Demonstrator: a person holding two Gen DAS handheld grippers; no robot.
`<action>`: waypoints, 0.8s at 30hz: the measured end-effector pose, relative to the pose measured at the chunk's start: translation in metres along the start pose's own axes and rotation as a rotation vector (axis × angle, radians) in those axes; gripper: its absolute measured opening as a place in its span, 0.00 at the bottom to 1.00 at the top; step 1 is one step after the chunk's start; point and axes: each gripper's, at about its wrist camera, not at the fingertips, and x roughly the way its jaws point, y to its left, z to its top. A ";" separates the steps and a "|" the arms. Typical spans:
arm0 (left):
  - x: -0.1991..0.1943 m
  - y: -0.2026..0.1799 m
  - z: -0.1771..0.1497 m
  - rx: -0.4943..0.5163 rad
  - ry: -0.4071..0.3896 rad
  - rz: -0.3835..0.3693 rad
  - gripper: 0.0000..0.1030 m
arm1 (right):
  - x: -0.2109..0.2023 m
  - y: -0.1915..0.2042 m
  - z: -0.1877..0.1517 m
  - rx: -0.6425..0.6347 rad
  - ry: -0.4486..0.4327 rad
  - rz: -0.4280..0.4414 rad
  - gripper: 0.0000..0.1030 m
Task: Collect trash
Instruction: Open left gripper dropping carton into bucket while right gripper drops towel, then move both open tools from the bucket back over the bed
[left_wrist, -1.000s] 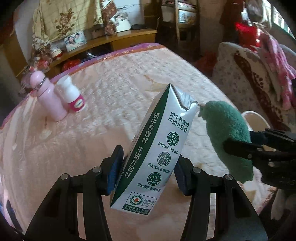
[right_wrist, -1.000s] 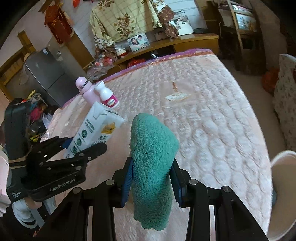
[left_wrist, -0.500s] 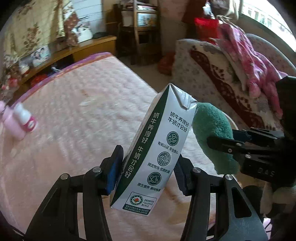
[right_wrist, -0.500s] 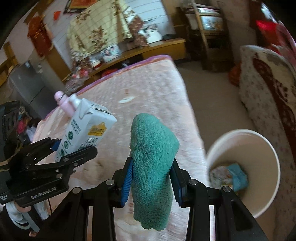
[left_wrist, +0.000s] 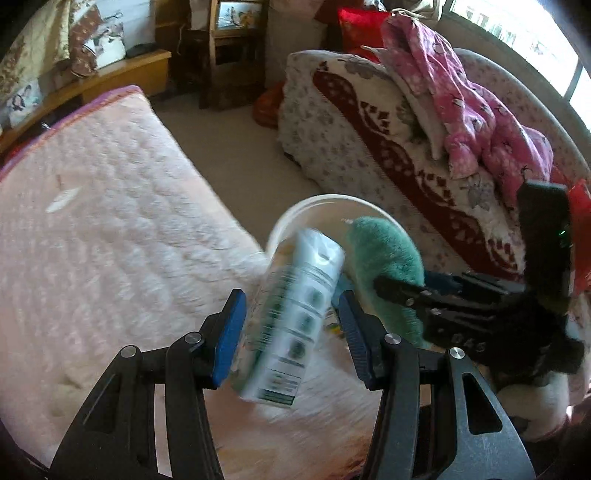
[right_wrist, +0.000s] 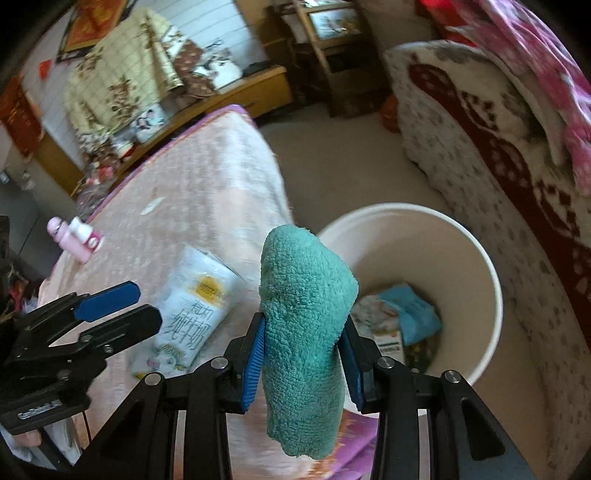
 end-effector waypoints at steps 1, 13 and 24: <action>0.004 -0.003 0.001 -0.002 0.002 -0.016 0.49 | 0.003 -0.007 -0.001 0.011 0.006 -0.009 0.36; 0.025 -0.004 -0.003 -0.021 0.043 -0.011 0.49 | 0.024 -0.049 -0.009 0.122 0.052 -0.006 0.40; 0.012 0.000 -0.014 -0.003 0.010 0.018 0.55 | 0.020 -0.042 -0.006 0.107 0.044 -0.044 0.55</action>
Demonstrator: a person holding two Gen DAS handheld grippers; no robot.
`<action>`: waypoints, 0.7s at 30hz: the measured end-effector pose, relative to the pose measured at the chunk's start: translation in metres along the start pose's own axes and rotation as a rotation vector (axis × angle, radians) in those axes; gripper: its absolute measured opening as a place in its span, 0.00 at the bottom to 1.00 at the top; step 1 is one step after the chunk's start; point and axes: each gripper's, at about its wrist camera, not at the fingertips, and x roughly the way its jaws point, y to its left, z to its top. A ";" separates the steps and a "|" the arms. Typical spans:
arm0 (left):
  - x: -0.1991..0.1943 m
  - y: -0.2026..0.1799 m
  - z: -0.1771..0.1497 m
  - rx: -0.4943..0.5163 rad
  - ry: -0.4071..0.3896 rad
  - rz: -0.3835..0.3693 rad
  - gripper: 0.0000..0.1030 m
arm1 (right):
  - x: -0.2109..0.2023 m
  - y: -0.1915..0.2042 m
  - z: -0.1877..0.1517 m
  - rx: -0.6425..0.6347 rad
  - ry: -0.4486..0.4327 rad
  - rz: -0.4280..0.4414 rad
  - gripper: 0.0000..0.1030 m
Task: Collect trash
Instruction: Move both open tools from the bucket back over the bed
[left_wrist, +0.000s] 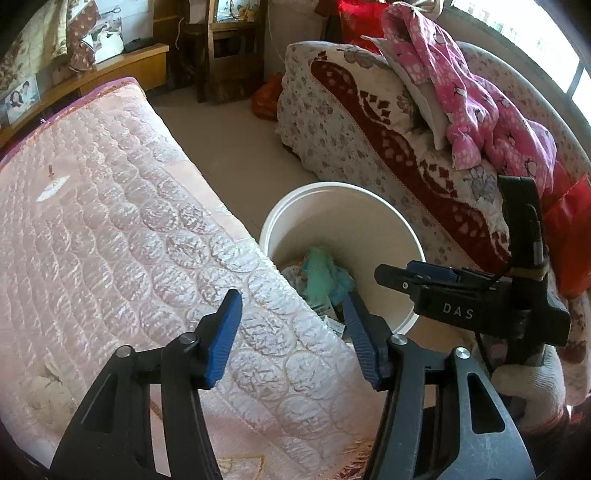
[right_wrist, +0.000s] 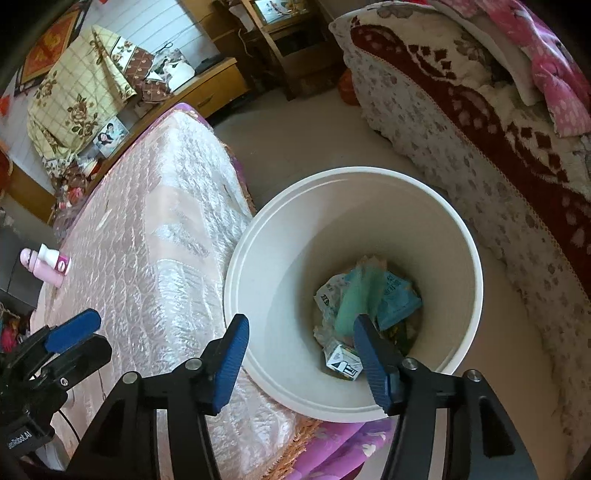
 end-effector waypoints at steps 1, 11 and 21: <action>-0.002 0.002 -0.001 -0.004 -0.004 -0.001 0.55 | -0.001 0.002 0.000 -0.006 0.000 -0.002 0.55; -0.028 0.017 -0.007 -0.024 -0.068 0.023 0.56 | -0.016 0.033 0.001 -0.071 -0.017 0.011 0.55; -0.077 0.062 -0.043 -0.083 -0.081 0.047 0.56 | -0.030 0.098 -0.004 -0.181 -0.035 0.092 0.61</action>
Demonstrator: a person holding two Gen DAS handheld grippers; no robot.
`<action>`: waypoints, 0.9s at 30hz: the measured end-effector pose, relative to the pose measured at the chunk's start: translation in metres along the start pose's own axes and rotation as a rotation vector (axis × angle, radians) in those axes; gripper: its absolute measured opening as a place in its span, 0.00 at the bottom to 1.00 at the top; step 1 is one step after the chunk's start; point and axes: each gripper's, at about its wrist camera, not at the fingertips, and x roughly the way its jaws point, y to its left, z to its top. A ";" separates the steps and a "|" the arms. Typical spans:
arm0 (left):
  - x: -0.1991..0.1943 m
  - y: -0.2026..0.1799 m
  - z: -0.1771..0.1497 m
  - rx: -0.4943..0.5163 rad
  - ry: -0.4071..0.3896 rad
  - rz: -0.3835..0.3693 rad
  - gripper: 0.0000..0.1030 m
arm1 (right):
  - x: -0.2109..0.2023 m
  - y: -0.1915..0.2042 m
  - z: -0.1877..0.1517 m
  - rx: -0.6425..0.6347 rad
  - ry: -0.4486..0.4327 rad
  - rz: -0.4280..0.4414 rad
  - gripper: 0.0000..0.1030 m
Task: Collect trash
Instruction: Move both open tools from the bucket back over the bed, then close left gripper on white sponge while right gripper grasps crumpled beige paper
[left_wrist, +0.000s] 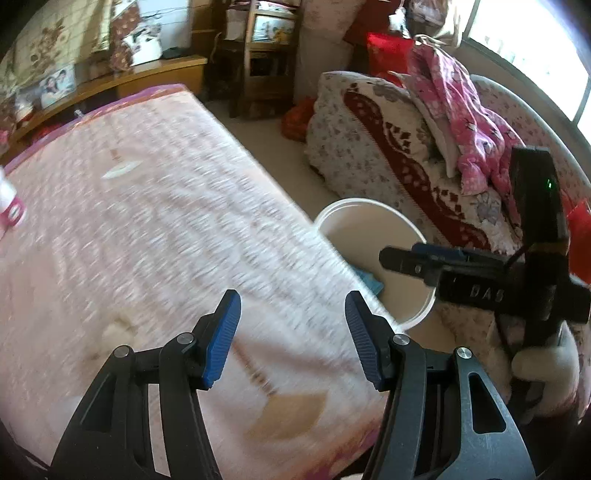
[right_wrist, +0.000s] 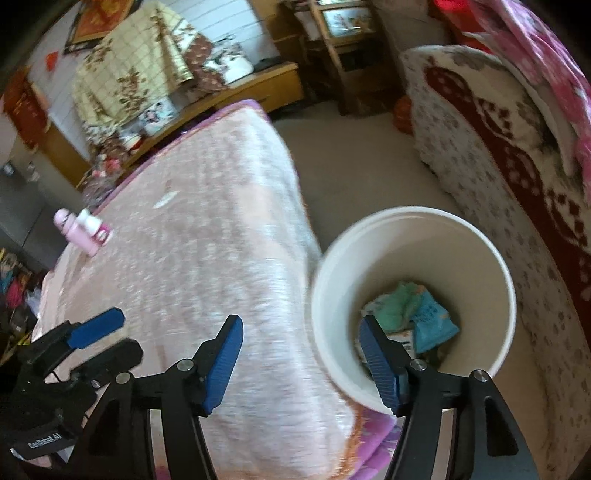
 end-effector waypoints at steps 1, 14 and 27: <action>-0.005 0.007 -0.005 -0.008 0.004 0.010 0.56 | 0.001 0.008 0.000 -0.013 0.003 0.011 0.61; -0.070 0.112 -0.084 -0.114 0.037 0.196 0.56 | 0.041 0.117 -0.015 -0.193 0.100 0.139 0.65; -0.064 0.156 -0.108 -0.006 0.019 0.194 0.65 | 0.082 0.193 -0.025 -0.287 0.178 0.212 0.74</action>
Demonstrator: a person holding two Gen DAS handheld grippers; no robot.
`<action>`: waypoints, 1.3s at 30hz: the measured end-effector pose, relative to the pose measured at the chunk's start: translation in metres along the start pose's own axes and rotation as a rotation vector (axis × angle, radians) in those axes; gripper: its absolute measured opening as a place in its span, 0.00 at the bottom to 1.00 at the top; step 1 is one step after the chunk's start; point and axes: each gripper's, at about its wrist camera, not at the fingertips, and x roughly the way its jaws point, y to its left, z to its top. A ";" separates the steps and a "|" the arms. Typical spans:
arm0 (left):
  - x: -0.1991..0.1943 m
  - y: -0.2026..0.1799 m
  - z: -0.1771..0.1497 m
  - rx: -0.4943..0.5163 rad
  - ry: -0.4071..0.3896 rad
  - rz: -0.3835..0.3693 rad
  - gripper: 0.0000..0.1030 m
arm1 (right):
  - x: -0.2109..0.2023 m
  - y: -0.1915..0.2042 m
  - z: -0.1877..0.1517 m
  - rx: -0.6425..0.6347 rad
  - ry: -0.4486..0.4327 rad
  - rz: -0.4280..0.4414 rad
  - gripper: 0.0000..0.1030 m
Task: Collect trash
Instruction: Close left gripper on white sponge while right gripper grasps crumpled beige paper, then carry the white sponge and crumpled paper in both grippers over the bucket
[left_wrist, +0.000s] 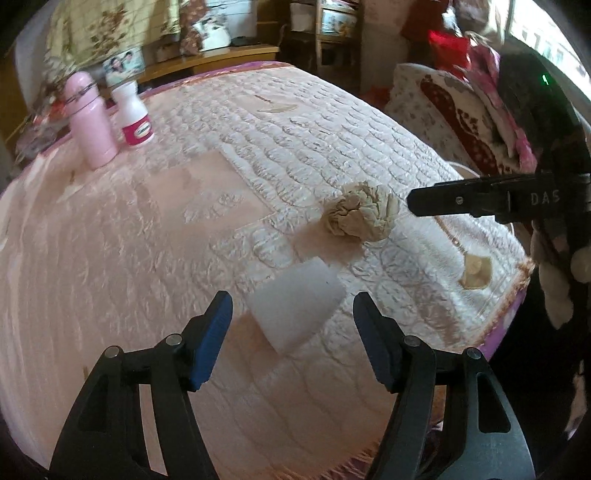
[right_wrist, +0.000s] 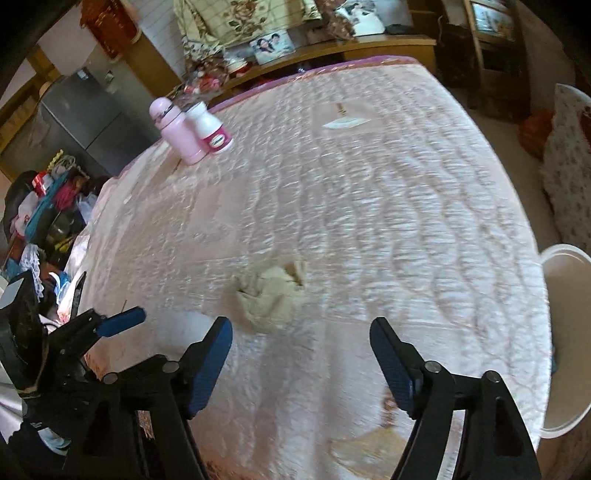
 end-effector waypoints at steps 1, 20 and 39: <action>0.004 0.001 0.001 0.009 0.009 -0.008 0.65 | 0.006 0.003 0.002 -0.006 0.008 -0.004 0.75; 0.010 0.014 0.003 -0.109 0.040 -0.111 0.41 | 0.021 0.027 0.001 -0.081 -0.034 -0.034 0.35; 0.007 -0.084 0.059 -0.019 -0.043 -0.111 0.41 | -0.089 -0.056 -0.025 0.042 -0.178 -0.131 0.35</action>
